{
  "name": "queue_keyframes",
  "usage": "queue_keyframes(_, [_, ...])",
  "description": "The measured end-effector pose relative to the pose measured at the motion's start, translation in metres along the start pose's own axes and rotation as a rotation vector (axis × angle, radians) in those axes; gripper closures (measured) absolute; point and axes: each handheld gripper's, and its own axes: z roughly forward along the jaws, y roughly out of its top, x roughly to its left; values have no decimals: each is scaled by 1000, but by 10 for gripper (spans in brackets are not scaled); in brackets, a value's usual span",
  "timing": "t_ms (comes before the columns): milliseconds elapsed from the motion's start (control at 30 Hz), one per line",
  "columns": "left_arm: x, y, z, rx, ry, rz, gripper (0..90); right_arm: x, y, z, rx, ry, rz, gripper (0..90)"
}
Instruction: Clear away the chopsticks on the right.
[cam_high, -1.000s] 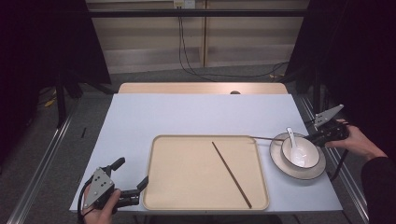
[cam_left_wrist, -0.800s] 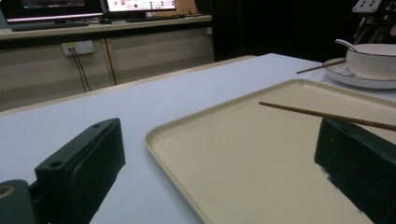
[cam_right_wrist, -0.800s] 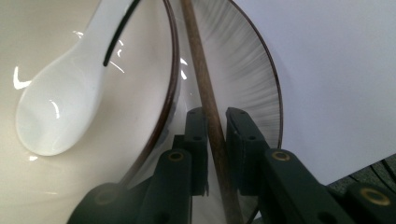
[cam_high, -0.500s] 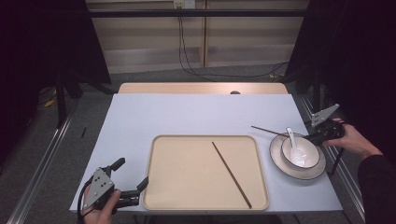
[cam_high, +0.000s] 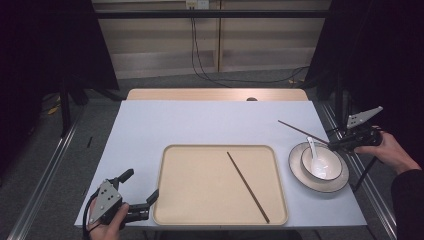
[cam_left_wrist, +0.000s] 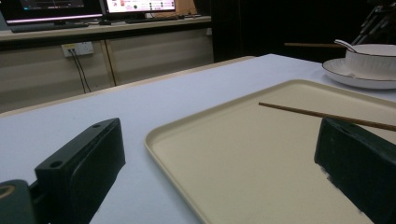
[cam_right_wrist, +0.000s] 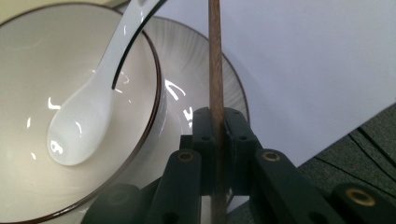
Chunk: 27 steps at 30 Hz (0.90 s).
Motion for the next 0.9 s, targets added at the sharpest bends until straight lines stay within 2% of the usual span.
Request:
queue_keyframes(33, [0, 0, 0, -2, 1, -4, 16, 1, 0, -2, 0, 6, 23, 845])
queue_keyframes(167, [0, 0, 0, -3, 0, -4, 16, 4, 1, -9, -28, -10, 38, 845])
queue_keyframes(233, [0, 0, 0, -3, 2, -3, 16, 5, 1, -12, -60, -8, 44, 845])
queue_keyframes(300, [0, 0, 0, -11, 0, -15, 16, 6, 2, -16, -79, -23, 64, 844])
queue_keyframes(333, [0, 1, -1, -3, 10, -1, 16, 7, 3, -18, -81, -23, 70, 845])
queue_keyframes(467, [1, 1, -2, -11, 17, -10, 16, 14, 8, -25, -103, -24, 109, 845])
queue_keyframes(567, [1, 1, -2, -14, 10, -4, 16, 22, 11, -30, -124, -31, 150, 844])
queue_keyframes(600, [1, 1, -2, -15, 11, -5, 16, 26, 12, -30, -128, -17, 162, 844])
queue_keyframes(733, [1, 1, -3, -19, 19, -5, 16, 39, 13, -31, -164, -3, 172, 844])
queue_keyframes(900, [1, 1, -2, -20, 17, -3, 16, 62, 14, -28, -197, -9, 257, 845])
